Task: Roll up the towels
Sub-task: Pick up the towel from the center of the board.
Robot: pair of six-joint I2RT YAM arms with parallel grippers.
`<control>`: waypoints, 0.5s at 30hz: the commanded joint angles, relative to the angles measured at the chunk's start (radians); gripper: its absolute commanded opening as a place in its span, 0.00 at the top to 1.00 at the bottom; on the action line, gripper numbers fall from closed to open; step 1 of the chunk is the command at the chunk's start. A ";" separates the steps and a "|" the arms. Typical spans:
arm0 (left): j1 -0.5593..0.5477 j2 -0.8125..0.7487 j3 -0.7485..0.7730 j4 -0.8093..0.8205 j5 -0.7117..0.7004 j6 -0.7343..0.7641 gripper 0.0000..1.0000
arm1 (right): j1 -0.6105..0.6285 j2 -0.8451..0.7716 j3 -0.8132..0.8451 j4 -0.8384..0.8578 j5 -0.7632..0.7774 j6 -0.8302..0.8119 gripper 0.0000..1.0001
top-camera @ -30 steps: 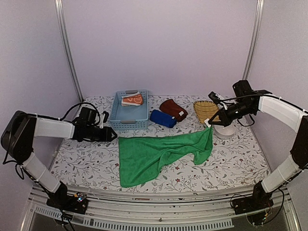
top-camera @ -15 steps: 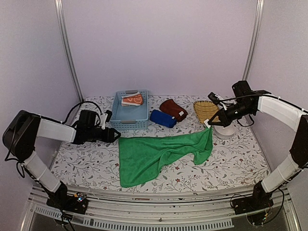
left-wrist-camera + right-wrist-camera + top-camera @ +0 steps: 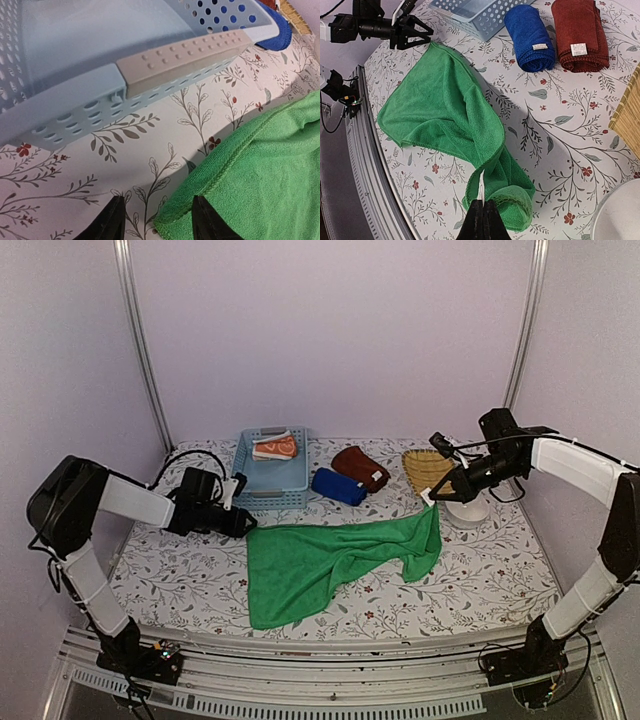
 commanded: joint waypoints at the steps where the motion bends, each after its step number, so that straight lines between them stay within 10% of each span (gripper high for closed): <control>1: -0.014 0.032 0.041 -0.035 0.013 0.032 0.54 | -0.001 -0.002 0.015 -0.003 -0.016 0.004 0.98; 15: -0.005 -0.075 -0.072 0.022 0.028 -0.013 0.46 | -0.007 0.004 0.013 -0.001 -0.026 0.005 0.98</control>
